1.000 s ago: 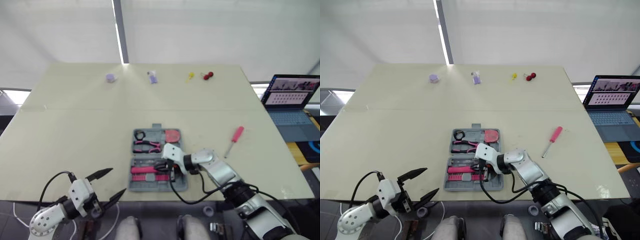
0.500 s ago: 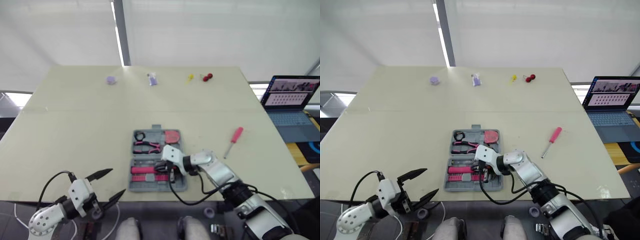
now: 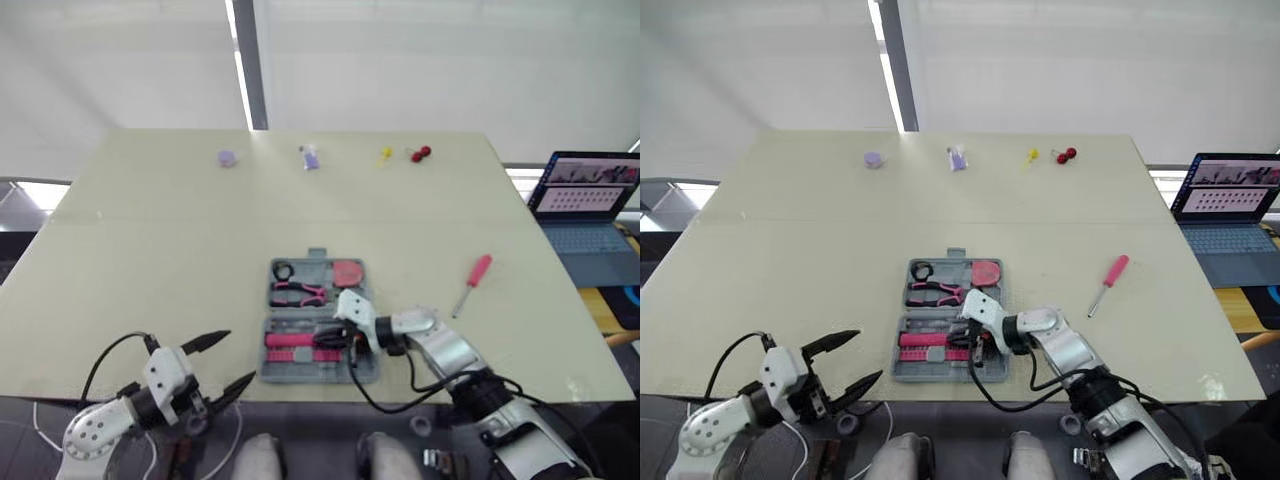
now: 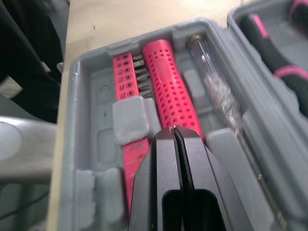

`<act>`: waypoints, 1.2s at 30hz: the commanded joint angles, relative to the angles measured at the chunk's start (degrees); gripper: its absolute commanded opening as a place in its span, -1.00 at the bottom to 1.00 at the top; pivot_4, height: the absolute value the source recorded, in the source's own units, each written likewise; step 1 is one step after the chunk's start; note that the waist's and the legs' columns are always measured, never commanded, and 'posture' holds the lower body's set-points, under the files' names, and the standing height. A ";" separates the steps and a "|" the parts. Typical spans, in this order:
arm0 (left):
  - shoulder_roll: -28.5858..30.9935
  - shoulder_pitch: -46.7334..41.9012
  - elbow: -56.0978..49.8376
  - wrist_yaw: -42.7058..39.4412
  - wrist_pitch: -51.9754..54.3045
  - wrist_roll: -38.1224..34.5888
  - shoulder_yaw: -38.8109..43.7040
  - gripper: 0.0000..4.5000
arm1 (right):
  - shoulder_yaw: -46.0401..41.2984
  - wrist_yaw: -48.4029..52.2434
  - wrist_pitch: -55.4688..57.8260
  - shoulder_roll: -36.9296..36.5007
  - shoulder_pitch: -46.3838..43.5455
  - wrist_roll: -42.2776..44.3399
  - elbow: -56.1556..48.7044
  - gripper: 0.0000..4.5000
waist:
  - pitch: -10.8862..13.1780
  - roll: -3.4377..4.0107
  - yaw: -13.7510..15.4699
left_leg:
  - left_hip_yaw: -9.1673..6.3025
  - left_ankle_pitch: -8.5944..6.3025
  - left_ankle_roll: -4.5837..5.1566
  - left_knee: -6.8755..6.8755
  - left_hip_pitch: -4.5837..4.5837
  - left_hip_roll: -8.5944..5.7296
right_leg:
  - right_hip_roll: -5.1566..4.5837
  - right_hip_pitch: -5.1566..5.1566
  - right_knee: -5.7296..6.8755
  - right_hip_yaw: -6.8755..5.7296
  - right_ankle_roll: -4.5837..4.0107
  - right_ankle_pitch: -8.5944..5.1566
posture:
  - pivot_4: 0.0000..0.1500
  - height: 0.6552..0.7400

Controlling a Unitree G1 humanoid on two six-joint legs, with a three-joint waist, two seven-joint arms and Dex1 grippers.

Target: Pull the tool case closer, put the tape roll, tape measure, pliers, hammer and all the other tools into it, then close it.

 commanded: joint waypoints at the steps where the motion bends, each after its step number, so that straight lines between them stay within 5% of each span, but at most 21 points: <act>1: 0.49 -2.52 -4.12 2.47 4.39 -1.79 0.37 1.00 | -7.51 0.93 6.08 -1.13 -1.15 7.64 -6.88 -0.86 | 0.40 0.16 0.00 | 0.02 0.00 0.00 0.00 -0.06 0.01 | 0.00 -0.09 0.01 0.12 0.00 0.06 | 1.00 1.00; 3: 0.36 -5.19 -4.23 5.87 7.62 -1.42 1.76 1.00 | -11.98 0.20 9.98 -2.89 -1.41 11.06 -9.80 -0.63 | 0.71 0.24 0.20 | 0.04 0.01 0.01 0.01 -0.07 -0.07 | 0.07 -0.12 0.04 0.17 0.01 0.09 | 1.00 1.00; 10: 0.82 -8.41 1.51 13.12 13.02 -3.14 10.99 1.00 | -28.27 -7.25 11.45 -10.19 3.70 14.29 -12.18 0.90 | 0.94 0.12 0.44 | 0.07 0.04 -0.02 0.05 -0.07 -0.11 | 0.21 -0.15 0.05 0.15 -0.03 0.07 | 1.00 1.00; 11: 0.86 -8.70 3.19 14.45 12.73 -2.85 12.77 1.00 | -30.68 -8.56 10.75 -11.01 5.13 14.35 -11.72 0.98 | 0.95 0.11 0.45 | 0.08 0.04 -0.02 0.06 -0.07 -0.13 | 0.18 -0.15 0.02 0.16 -0.02 0.07 | 1.00 1.00; 22: -1.85 -11.60 15.08 32.40 10.59 0.85 24.91 1.00 | -51.23 -26.59 -1.77 -9.06 18.87 12.58 -5.38 0.98 | 1.22 -0.19 0.23 | 0.08 0.04 -0.02 0.04 -0.07 -0.14 | 0.19 -0.14 -0.08 0.27 0.05 0.10 | 1.00 1.00; 36: -6.24 -13.68 15.30 43.07 11.66 4.04 24.33 1.00 | -52.09 -41.75 -15.33 -3.75 19.59 7.54 2.55 0.98 | 1.28 -0.22 -0.35 | 0.10 0.03 -0.03 -0.04 -0.07 -0.10 | 0.21 -0.11 -0.15 0.30 0.07 0.12 | 1.00 1.00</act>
